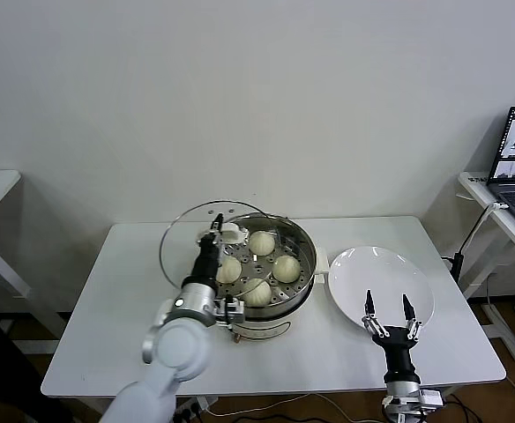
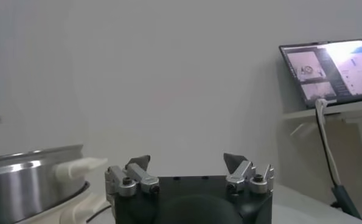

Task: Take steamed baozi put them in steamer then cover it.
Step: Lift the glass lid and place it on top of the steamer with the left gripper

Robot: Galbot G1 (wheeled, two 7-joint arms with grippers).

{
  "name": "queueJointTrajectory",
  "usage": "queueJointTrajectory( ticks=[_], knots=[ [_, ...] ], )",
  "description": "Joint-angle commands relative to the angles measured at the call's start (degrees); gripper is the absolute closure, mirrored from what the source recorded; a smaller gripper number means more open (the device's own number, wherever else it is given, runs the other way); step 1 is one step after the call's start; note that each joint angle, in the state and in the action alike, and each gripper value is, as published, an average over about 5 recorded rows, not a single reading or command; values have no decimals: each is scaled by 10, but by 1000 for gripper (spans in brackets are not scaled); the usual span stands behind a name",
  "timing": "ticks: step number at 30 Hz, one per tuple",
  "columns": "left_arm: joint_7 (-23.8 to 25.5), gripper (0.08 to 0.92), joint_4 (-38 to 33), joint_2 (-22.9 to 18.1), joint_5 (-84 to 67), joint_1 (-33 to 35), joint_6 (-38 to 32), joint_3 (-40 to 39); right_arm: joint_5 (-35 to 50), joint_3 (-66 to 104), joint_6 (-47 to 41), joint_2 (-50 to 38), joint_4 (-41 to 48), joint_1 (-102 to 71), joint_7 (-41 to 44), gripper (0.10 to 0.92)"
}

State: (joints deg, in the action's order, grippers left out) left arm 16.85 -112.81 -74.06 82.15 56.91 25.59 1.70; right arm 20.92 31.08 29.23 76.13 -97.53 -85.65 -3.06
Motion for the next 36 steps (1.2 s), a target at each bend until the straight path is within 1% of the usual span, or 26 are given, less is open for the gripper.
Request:
queueJointTrajectory(
  ticks=[1, 6, 18, 36],
  knots=[
    [9, 806, 49, -57, 50, -34, 29, -65, -7, 3, 2, 3, 0, -3, -1, 203],
    [7, 806, 68, -80, 60, -34, 30, -68, -10, 4, 4, 5, 0, -4, -2, 203],
    [1, 806, 99, -112, 64, -38, 30, -67, -18, 3, 9, 9, 3, -8, -2, 203],
    [-31, 806, 119, -127, 52, -27, 38, -66, -21, 0, 10, 9, 8, -6, -2, 203]
  ],
)
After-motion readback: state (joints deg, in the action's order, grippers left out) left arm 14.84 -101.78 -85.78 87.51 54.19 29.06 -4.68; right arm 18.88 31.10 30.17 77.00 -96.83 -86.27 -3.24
